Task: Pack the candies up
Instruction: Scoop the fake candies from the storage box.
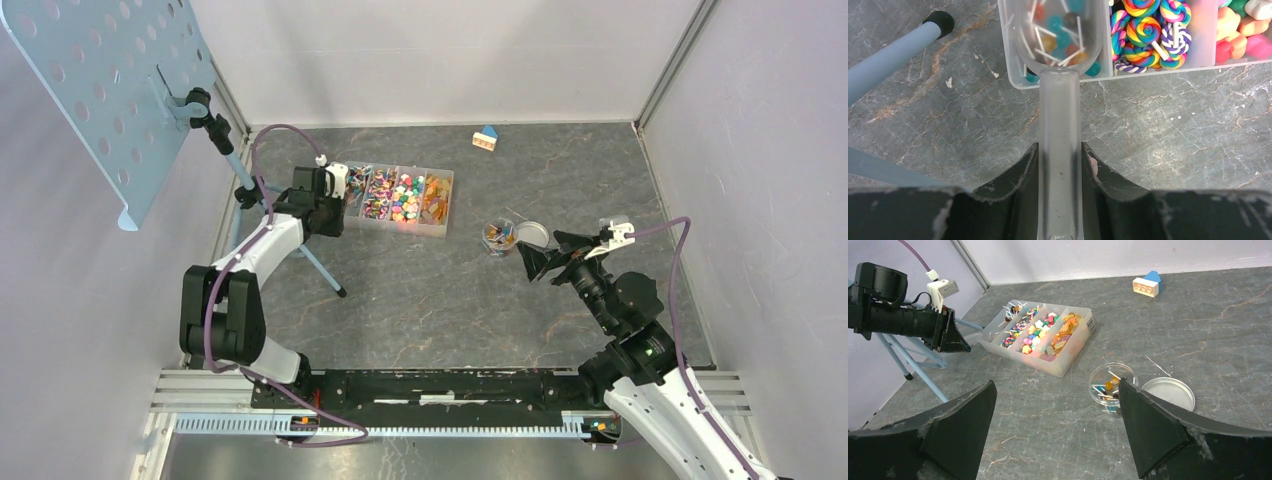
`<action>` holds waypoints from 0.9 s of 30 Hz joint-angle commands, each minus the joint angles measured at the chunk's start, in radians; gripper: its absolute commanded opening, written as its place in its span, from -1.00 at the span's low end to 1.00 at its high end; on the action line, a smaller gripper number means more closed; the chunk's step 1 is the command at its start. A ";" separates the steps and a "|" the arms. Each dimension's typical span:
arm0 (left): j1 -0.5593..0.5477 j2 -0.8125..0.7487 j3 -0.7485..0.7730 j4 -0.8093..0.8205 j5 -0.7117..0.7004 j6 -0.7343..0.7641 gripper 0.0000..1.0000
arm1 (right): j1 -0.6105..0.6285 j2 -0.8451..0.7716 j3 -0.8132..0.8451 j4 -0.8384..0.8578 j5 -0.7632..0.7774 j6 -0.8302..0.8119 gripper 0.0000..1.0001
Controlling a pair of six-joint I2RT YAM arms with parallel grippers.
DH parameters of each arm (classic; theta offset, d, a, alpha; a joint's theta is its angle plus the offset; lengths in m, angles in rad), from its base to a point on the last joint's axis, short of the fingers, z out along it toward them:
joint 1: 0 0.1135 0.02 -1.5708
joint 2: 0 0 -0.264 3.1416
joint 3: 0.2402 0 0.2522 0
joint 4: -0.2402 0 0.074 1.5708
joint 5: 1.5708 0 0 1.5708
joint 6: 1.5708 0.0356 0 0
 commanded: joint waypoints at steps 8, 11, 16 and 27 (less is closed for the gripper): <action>-0.004 -0.019 -0.024 0.158 -0.005 -0.019 -0.95 | -0.004 0.004 0.005 0.042 -0.005 -0.006 0.96; -0.004 -0.013 -0.027 0.179 -0.007 -0.026 -0.95 | -0.004 0.006 0.011 0.037 -0.001 -0.013 0.96; -0.004 0.002 -0.027 0.183 -0.007 -0.026 -0.95 | -0.004 0.008 0.013 0.034 0.007 -0.021 0.96; -0.004 0.025 -0.033 0.208 -0.018 -0.017 -0.95 | -0.004 0.022 0.005 0.053 -0.009 -0.007 0.96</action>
